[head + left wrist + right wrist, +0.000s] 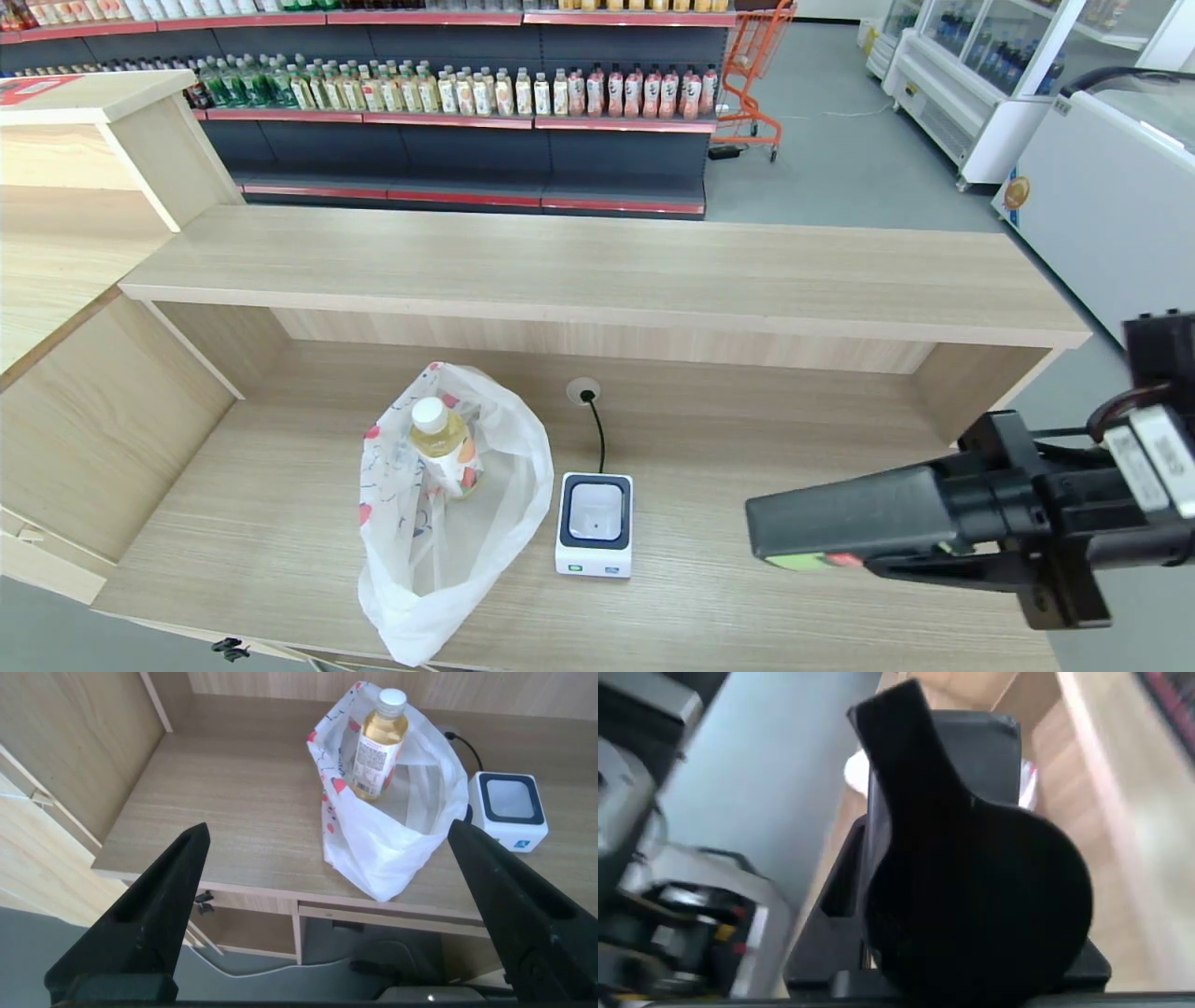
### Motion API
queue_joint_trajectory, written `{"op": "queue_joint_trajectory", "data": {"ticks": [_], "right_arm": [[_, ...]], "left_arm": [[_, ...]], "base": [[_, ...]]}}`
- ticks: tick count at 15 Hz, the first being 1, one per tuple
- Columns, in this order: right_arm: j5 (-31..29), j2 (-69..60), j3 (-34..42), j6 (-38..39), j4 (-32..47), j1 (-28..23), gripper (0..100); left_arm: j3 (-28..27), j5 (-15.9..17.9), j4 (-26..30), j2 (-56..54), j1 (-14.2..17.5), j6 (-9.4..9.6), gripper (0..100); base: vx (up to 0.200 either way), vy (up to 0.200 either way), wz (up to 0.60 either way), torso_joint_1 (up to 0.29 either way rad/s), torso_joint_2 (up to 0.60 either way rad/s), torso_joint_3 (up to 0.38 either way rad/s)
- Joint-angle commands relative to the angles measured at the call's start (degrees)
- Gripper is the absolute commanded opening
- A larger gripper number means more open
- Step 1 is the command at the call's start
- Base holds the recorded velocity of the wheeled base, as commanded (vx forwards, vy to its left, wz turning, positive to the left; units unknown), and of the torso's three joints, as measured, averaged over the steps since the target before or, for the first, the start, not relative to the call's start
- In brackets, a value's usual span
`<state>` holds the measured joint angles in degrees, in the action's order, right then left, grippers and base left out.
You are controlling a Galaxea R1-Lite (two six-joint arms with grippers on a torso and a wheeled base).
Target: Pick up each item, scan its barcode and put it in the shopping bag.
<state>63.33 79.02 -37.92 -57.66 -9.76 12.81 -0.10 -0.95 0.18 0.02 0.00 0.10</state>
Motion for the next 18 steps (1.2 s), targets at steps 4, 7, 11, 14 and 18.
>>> {"op": "queue_joint_trajectory", "data": {"ticks": [4,7,11,14,18], "right_arm": [[-10.60,-6.95,3.56,68.82,-0.17,-3.41,0],[-10.95,-1.32,4.61,73.13,-0.69,-2.18,0],[-13.50,5.09,3.65,72.87,-3.24,-1.91,0],[-13.85,6.32,3.65,72.87,-4.39,-1.91,0],[-16.48,7.99,3.74,72.87,-4.30,-1.30,0]], "left_arm": [[0.01,-0.02,-0.01,-0.02,0.00,-0.01,100],[0.01,-0.02,-0.01,-0.02,0.00,-0.01,100],[0.01,-0.02,-0.01,-0.02,0.00,-0.01,100],[0.01,-0.02,-0.09,-0.02,0.00,-0.27,100],[0.01,-0.02,-0.09,-0.02,0.00,-0.36,100]], "base": [[0.000,0.000,0.00,0.000,0.00,0.000],[0.000,0.000,0.00,0.000,0.00,0.000],[0.000,0.000,0.00,0.000,0.00,0.000],[0.000,0.000,0.00,0.000,0.00,0.000],[0.000,0.150,0.00,-0.002,0.00,-0.001]]}}
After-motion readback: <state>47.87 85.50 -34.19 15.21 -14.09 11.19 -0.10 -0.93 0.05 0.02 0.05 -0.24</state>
